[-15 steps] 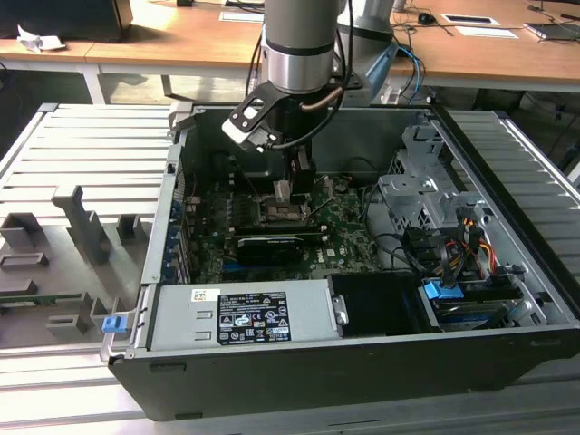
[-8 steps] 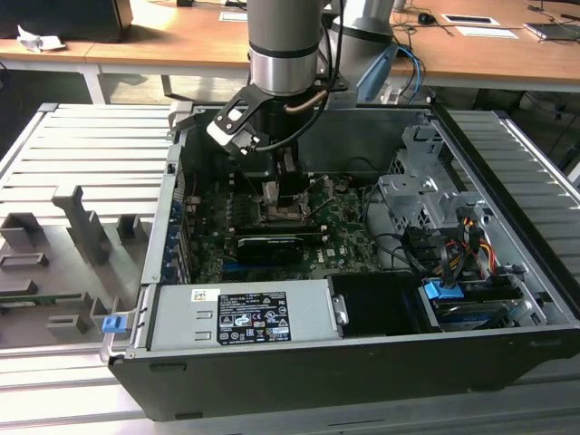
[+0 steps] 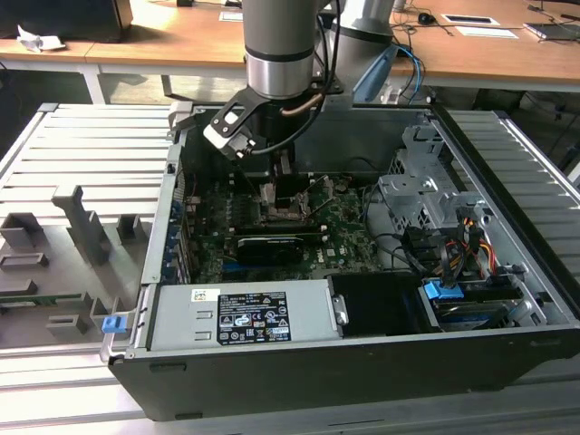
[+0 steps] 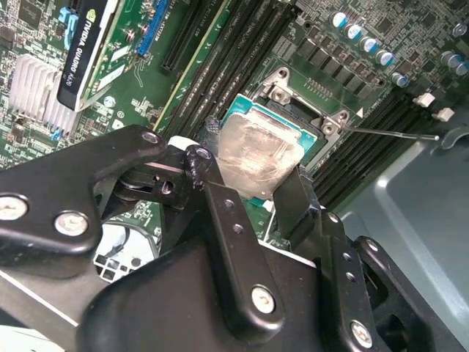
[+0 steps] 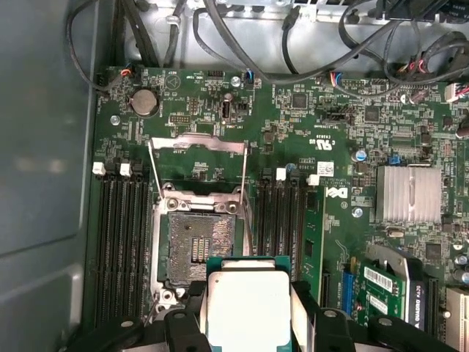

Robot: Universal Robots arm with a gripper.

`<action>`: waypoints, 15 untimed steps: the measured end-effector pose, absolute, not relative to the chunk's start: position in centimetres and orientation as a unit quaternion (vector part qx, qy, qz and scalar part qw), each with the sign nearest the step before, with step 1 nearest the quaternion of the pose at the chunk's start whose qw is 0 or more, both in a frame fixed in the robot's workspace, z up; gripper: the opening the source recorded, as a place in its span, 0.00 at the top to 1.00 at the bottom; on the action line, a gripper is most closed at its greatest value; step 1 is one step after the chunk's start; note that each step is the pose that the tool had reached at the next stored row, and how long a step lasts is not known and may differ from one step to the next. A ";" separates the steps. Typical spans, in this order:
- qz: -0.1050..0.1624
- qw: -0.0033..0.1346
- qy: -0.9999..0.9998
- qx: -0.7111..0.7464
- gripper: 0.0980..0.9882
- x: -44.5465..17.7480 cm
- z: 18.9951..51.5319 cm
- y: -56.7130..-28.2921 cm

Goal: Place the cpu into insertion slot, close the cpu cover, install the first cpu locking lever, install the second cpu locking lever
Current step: 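Place the cpu into insertion slot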

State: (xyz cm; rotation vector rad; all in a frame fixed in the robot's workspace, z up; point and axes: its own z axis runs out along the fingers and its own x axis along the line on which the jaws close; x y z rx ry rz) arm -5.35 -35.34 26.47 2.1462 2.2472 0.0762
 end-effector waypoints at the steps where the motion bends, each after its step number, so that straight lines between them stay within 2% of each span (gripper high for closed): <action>1: 0.025 0.017 0.723 0.690 0.51 -5.4 26.4 -35.3; 15: 0.026 0.018 0.723 0.690 0.51 -5.8 24.6 -34.3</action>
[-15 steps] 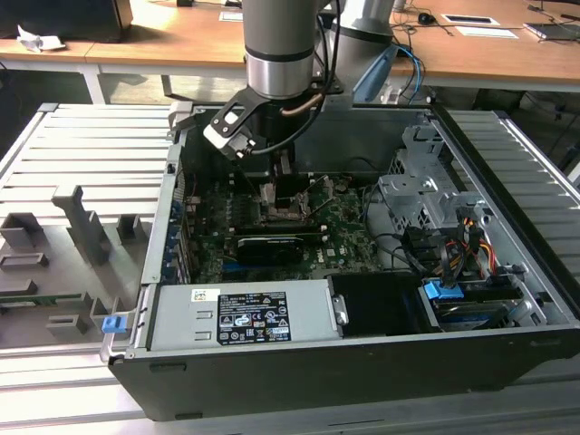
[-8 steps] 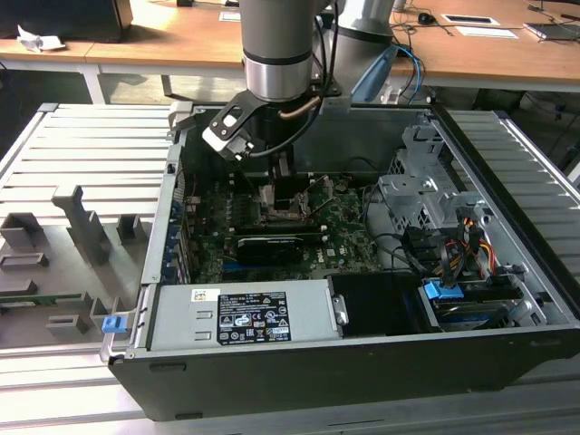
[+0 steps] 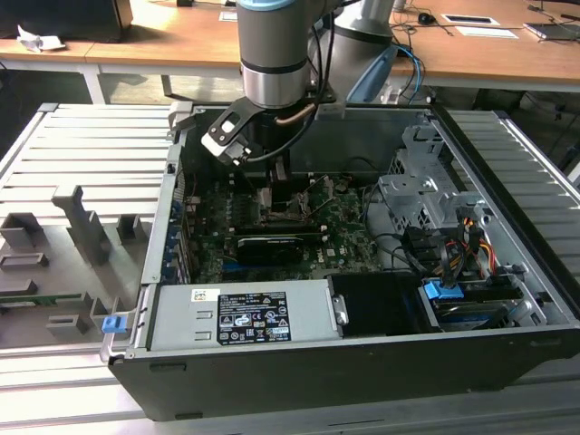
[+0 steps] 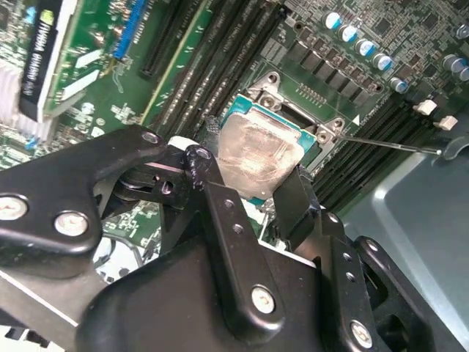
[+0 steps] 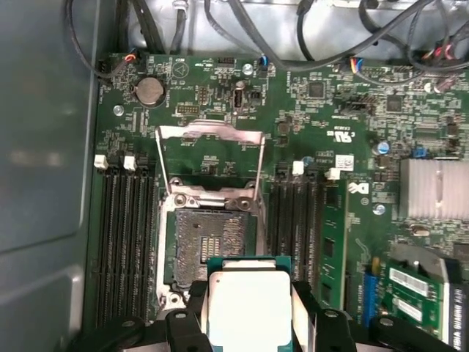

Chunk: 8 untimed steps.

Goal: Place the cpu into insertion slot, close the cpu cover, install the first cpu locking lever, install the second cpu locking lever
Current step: 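Place the cpu into insertion slot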

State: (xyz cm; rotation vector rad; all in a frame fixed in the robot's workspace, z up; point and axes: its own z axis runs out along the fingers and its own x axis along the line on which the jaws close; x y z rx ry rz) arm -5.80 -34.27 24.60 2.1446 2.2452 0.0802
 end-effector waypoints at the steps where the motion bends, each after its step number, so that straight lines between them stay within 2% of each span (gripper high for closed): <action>1: 0.026 0.018 0.723 0.690 0.51 -5.8 24.5 -34.1; 8: 0.026 0.018 0.723 0.690 0.51 -5.1 23.7 -33.4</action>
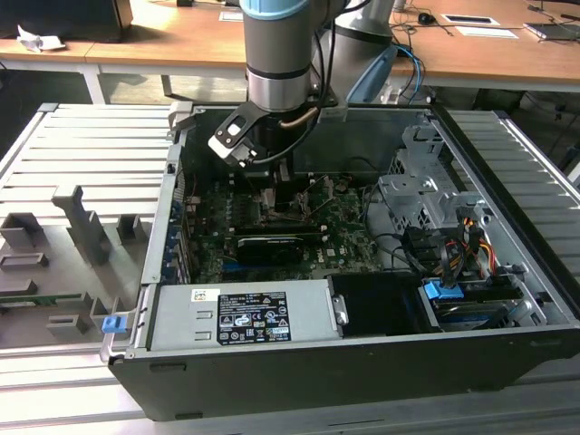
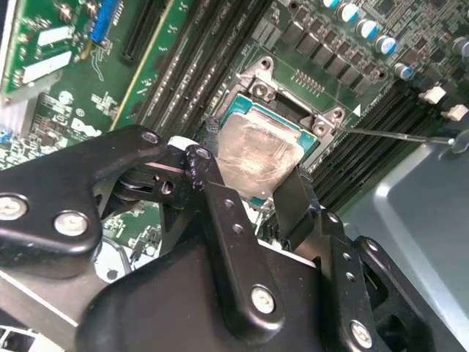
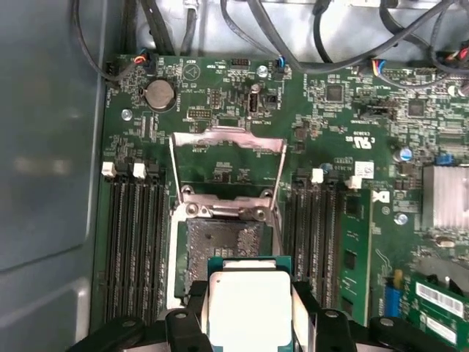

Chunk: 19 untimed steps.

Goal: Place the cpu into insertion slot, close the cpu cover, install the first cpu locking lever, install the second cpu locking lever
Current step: 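Place the cpu into insertion slot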

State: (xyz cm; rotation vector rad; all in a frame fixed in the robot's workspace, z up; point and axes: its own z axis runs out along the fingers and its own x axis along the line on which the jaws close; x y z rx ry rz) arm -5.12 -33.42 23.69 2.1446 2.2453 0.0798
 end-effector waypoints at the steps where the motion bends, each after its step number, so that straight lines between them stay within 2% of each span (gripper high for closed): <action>1: 0.026 0.018 0.723 0.690 0.51 -5.0 23.5 -33.3; 19: 0.025 0.018 0.720 0.694 0.51 -4.5 22.1 -32.8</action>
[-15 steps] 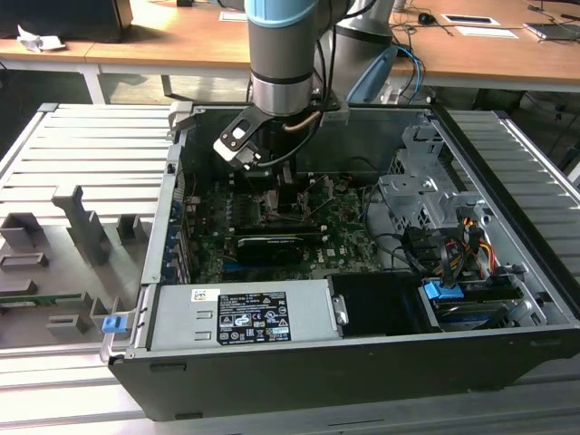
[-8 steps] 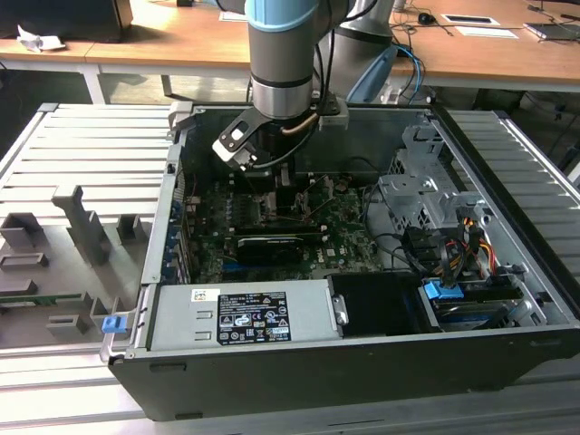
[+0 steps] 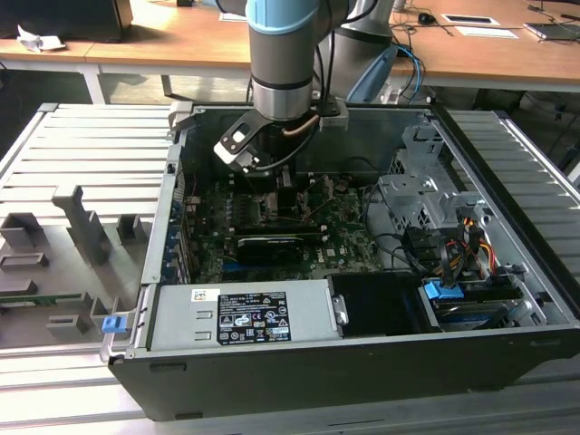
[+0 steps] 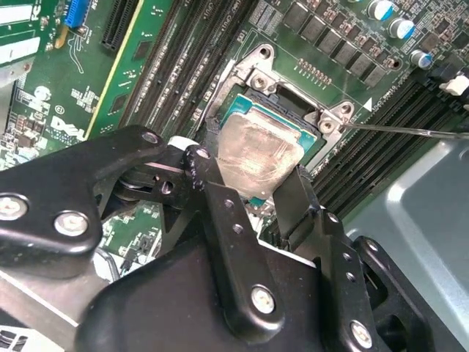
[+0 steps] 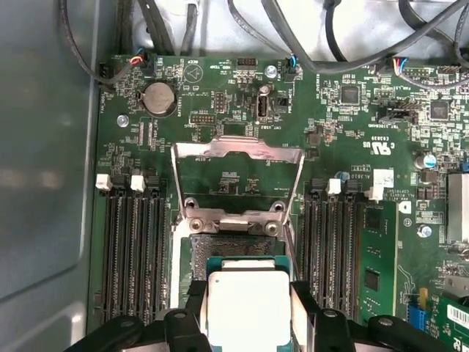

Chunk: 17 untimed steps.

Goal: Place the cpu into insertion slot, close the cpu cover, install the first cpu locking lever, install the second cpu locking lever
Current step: 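Place the cpu into insertion slot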

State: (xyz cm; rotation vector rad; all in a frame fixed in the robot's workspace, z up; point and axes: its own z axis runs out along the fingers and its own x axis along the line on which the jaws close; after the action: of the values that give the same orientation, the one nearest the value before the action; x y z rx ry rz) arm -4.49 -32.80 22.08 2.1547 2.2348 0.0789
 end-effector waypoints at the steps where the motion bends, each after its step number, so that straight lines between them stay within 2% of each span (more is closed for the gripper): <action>1: 0.025 0.018 0.720 0.693 0.51 -4.5 22.0 -32.8; 17: 0.025 0.019 0.707 0.707 0.51 -4.1 20.7 -32.3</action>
State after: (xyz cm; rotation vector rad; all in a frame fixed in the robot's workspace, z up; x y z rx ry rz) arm -4.14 -32.29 20.68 2.1953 2.1939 0.0779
